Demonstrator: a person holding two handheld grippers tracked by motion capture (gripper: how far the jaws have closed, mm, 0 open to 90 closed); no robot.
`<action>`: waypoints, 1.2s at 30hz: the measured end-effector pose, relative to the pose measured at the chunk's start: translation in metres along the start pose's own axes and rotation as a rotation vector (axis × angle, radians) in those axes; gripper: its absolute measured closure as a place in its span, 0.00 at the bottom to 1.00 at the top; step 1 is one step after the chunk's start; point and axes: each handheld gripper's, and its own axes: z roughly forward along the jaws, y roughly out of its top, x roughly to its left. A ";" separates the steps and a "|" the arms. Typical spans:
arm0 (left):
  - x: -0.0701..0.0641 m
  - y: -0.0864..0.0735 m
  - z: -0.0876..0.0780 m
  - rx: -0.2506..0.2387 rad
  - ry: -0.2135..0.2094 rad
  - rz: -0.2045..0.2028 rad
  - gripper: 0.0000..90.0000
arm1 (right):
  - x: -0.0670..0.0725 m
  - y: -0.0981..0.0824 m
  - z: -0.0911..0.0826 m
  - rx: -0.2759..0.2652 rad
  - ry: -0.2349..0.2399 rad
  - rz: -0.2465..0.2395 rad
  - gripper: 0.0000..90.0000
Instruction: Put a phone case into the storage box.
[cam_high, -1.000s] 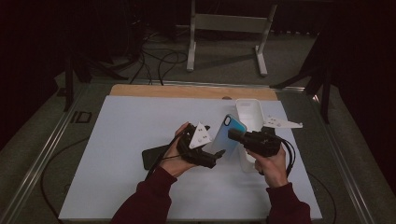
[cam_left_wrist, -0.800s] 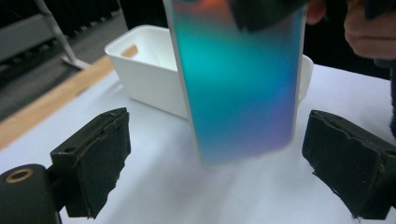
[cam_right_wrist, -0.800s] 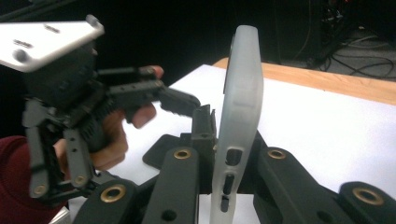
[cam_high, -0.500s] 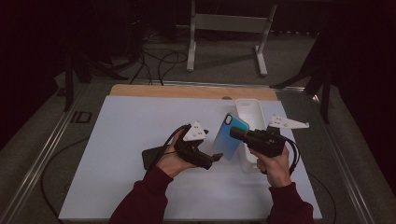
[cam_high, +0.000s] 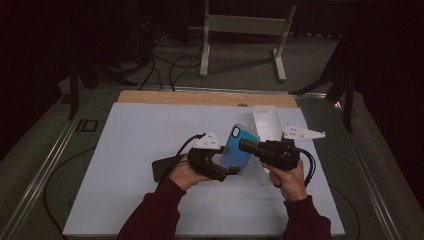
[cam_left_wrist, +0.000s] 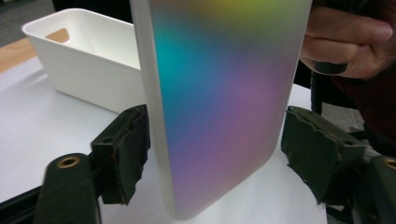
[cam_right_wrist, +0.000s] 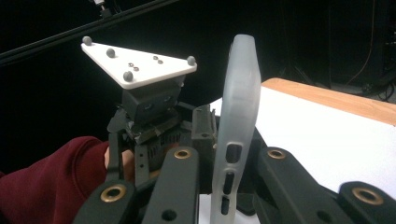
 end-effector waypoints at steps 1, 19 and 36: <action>0.000 0.000 0.000 0.000 0.000 0.000 0.34 | 0.000 0.000 0.000 0.000 0.000 0.000 0.92; -0.004 -0.006 -0.008 -0.013 0.009 0.080 0.90 | -0.003 -0.002 0.004 0.116 -0.069 -0.094 0.44; -0.003 -0.004 -0.019 -0.035 0.181 0.058 0.90 | 0.005 -0.001 0.004 0.142 -0.281 -0.111 0.15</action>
